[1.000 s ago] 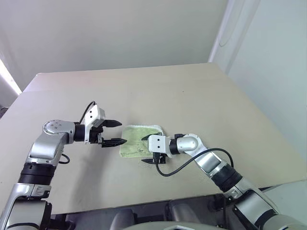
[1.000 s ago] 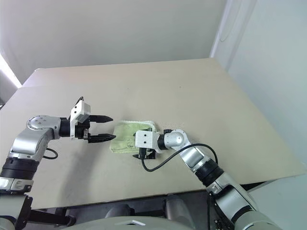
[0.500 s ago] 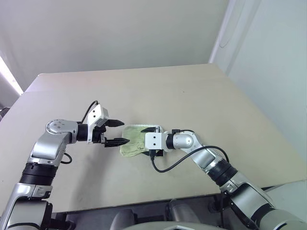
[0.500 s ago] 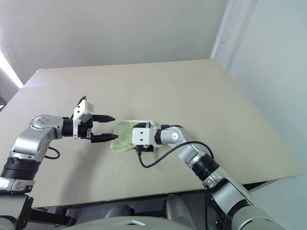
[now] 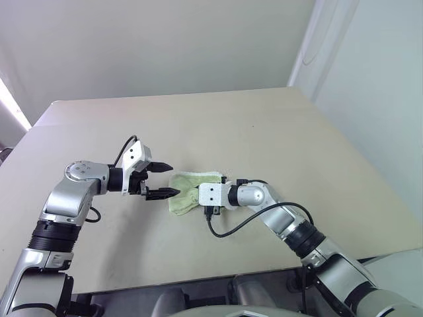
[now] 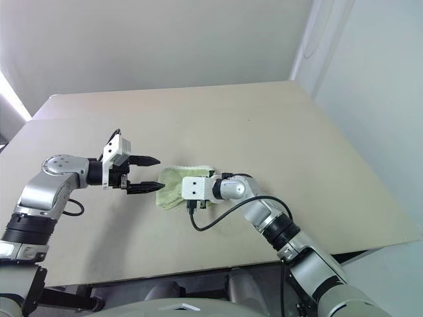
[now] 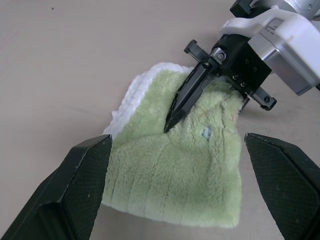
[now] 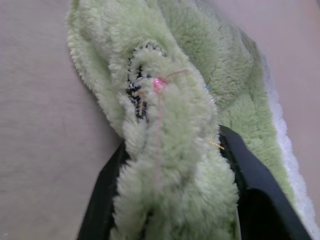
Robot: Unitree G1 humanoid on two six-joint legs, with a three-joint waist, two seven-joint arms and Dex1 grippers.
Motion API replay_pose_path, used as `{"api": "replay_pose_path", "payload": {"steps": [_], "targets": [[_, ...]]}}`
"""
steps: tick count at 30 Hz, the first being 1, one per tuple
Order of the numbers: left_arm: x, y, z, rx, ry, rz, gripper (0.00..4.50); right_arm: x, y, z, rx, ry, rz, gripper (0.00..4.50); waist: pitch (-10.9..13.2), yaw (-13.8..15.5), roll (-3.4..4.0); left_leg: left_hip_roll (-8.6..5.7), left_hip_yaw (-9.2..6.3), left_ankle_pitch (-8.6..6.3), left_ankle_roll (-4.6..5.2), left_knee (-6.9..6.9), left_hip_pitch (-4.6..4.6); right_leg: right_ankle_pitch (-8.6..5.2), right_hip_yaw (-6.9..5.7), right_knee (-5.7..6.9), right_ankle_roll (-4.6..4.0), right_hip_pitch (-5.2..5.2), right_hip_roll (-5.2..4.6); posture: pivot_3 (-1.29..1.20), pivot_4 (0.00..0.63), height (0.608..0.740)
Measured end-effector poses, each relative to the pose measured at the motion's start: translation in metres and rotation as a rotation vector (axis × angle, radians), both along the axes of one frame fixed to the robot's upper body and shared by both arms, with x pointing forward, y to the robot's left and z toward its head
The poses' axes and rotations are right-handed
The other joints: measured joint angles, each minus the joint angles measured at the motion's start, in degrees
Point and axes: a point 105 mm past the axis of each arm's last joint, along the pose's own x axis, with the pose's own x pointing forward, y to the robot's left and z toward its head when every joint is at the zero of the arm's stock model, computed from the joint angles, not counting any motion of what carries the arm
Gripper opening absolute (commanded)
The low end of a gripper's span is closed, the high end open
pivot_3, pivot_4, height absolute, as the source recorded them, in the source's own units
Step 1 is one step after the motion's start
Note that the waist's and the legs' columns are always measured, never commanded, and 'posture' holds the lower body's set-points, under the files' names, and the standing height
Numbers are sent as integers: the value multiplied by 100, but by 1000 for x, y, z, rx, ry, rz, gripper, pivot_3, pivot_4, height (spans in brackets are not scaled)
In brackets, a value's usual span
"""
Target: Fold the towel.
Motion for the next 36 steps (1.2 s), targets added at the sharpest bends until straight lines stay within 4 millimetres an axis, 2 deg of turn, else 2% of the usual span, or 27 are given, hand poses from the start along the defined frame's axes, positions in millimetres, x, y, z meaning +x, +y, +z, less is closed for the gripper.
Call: {"api": "replay_pose_path", "payload": {"steps": [3,6,10,12,15,17,20,22,25,27,29,31,33,36], "targets": [[2,3,-2,2,0,9,4500,4,-4,3,9,-5,-31,1247,0,7,0,-1,0,0,0,0,-1,0,0,-1,0,0,-1,0,0,712],[3,6,-4,5,1,15,4500,9,-10,17,37,-22,-60,1245,1,7,1,-1,-1,0,0,0,-6,0,0,-3,0,-4,-1,0,0,712],[3,8,-7,3,9,16,4500,14,-21,56,162,-14,-116,1230,2,8,2,0,-1,0,0,-5,-11,-1,-1,-8,1,-8,-1,0,0,712],[4,9,-8,5,7,15,4500,19,-33,77,215,-25,-152,1230,2,9,2,-1,0,0,0,-5,-12,-1,-1,-11,2,-8,-2,0,0,712],[4,8,-8,9,-3,9,4500,35,-70,104,216,-89,-257,1229,3,31,2,-3,1,0,0,-4,-13,-1,-1,-16,3,-6,-6,0,0,712],[4,7,-10,7,-4,5,4500,44,-109,117,156,-153,-349,1229,4,56,4,-7,3,-1,0,-5,-14,-3,-1,-20,5,-6,-9,0,0,712],[5,8,-15,1,10,9,4500,53,-159,125,75,-198,-480,1229,6,34,4,-6,5,-1,1,-15,-12,-5,0,-21,5,-7,-7,0,0,712],[6,6,-18,-4,13,6,4500,53,-178,123,56,-194,-532,1229,7,0,5,-3,7,-1,2,-21,-10,-6,3,-20,5,-9,-1,0,0,712],[6,2,-20,-1,13,-9,4500,50,-188,112,47,-170,-563,1229,11,-19,11,-2,11,-1,2,-23,-7,-5,10,-16,5,-9,1,0,0,712],[6,0,-21,-4,14,-18,4500,46,-194,99,27,-160,-576,1229,10,8,9,-2,9,-1,2,-21,-7,-5,7,-16,5,-8,1,0,0,712],[7,2,-23,-2,19,-17,4500,36,-197,75,8,-106,-591,1228,10,18,8,-4,10,-2,2,-17,-10,-6,8,-18,6,-8,-2,0,0,712],[6,3,-25,1,26,-16,4500,25,-180,52,28,-43,-566,1228,11,10,9,-4,11,-1,2,-17,-11,-6,9,-19,7,-9,-2,0,0,712],[7,1,-25,1,18,-26,4500,13,-150,35,76,16,-515,1228,12,-18,10,-1,13,-2,2,-18,-9,-5,13,-15,7,-10,2,0,0,712],[7,0,-24,2,14,-31,4500,0,-115,22,108,50,-444,1228,13,8,13,-1,9,-1,2,-15,-8,-5,10,-11,6,-11,2,0,0,712]]}}
